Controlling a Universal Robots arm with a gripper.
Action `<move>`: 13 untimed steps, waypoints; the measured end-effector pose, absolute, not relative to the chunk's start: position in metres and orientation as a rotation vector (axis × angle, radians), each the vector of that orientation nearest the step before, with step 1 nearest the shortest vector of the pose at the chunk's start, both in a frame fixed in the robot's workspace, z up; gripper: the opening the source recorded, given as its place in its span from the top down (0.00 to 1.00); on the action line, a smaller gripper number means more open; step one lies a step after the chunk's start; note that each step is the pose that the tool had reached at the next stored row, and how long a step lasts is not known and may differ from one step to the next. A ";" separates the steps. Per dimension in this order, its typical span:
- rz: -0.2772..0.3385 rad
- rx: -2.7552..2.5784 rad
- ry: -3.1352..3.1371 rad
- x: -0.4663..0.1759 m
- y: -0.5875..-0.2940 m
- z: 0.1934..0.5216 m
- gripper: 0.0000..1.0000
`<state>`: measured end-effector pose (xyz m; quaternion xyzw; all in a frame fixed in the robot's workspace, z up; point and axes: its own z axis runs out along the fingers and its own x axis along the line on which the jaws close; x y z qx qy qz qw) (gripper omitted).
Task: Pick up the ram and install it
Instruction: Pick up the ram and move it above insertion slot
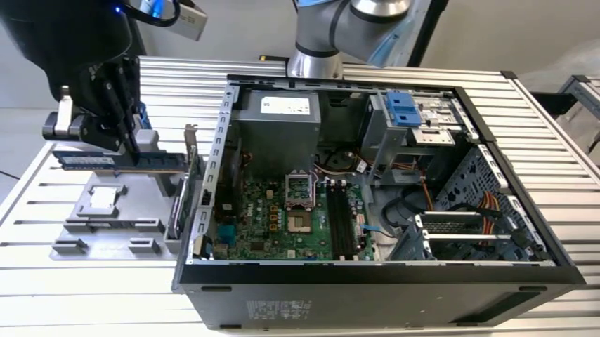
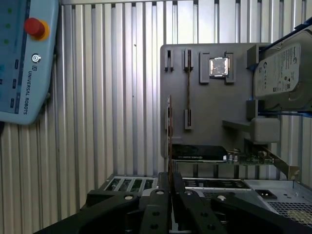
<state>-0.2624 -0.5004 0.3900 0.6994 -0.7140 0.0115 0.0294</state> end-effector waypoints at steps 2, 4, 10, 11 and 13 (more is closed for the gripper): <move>0.035 2.157 -2.202 -0.261 -0.500 0.390 1.00; 0.035 2.157 -2.202 -0.259 -0.500 0.390 1.00; 0.035 2.157 -2.202 -0.254 -0.500 0.390 1.00; 0.035 2.157 -2.202 -0.253 -0.500 0.390 1.00; 0.035 2.157 -2.202 -0.252 -0.500 0.390 1.00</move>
